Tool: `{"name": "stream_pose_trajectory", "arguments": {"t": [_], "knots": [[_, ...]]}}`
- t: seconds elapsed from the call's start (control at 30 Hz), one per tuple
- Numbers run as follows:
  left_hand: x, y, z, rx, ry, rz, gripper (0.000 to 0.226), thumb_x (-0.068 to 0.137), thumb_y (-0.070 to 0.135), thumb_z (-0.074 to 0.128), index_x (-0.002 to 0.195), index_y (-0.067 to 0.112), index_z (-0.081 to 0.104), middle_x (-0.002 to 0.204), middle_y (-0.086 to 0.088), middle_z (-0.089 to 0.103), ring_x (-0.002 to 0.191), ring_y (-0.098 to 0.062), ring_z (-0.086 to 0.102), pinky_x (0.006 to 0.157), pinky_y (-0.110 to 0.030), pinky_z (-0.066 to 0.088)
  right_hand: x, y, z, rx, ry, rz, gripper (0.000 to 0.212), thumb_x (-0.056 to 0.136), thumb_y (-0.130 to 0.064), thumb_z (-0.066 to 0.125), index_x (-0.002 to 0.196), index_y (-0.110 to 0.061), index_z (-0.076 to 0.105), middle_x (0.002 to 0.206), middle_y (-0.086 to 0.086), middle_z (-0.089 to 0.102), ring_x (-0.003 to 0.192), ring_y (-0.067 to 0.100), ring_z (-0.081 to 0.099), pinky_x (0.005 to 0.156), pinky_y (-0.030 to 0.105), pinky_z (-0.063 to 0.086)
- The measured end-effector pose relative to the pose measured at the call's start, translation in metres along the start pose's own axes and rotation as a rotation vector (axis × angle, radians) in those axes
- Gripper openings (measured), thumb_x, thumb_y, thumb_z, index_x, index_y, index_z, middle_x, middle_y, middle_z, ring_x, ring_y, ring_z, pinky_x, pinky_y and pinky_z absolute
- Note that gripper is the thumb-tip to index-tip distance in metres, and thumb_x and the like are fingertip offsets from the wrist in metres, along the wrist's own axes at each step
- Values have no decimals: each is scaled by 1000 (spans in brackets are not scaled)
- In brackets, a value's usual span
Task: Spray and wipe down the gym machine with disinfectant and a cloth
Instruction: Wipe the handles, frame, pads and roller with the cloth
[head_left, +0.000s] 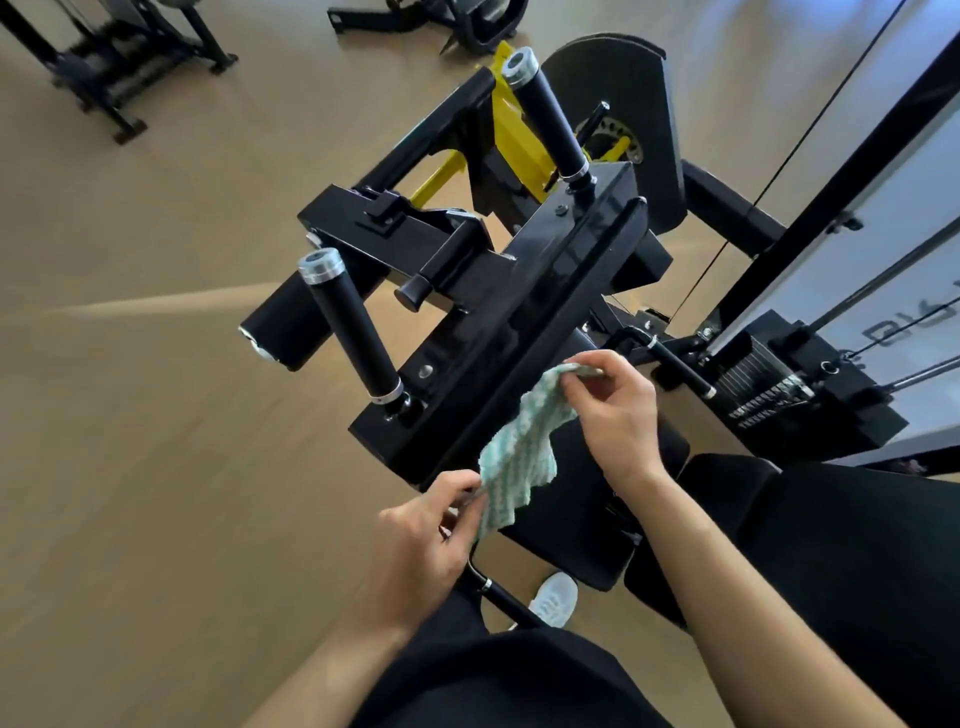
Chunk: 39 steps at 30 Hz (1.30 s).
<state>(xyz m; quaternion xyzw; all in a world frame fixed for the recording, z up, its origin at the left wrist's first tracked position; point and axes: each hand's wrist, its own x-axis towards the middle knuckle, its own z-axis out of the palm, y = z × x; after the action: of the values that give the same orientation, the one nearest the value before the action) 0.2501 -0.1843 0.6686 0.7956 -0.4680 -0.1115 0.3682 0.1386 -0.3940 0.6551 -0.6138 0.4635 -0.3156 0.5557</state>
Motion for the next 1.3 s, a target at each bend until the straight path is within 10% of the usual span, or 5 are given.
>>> {"name": "stream_pose_trajectory", "arguments": {"t": [0.3,0.53,0.77,0.93,1.3], "knots": [[6,-19,-8,254,206,-33,12,93,42,66,97,32,61,60,9,67,47,-14,64,42,-36,51,-44,8,93,489,-264,557,121,65,-92,64,162,-40,13,170,-12,20,156,13,22,126,50,25],[15,-11,-25,299,312,-21,14,93,36,70,87,24,73,58,11,62,46,-12,58,41,-34,48,-65,26,66,569,-304,358,120,81,-1,68,161,-42,-11,164,-6,32,134,16,55,105,38,53],[38,-13,-28,524,450,211,11,93,33,79,89,23,80,76,5,64,66,-22,55,56,-39,48,-72,20,112,460,-264,312,123,93,-25,75,154,-43,-30,131,10,63,111,10,68,99,30,56],[48,-24,-30,443,353,210,14,94,29,77,103,19,80,92,1,67,79,-24,61,69,-39,53,-56,18,134,532,-66,361,119,82,-70,68,154,-48,-23,158,18,40,130,18,59,113,42,48],[72,-4,-18,517,-19,469,36,98,16,64,134,18,70,140,1,65,128,-27,56,105,-43,43,-6,11,106,626,-19,447,89,85,-62,68,154,-29,22,130,4,64,122,23,64,108,50,51]]}}
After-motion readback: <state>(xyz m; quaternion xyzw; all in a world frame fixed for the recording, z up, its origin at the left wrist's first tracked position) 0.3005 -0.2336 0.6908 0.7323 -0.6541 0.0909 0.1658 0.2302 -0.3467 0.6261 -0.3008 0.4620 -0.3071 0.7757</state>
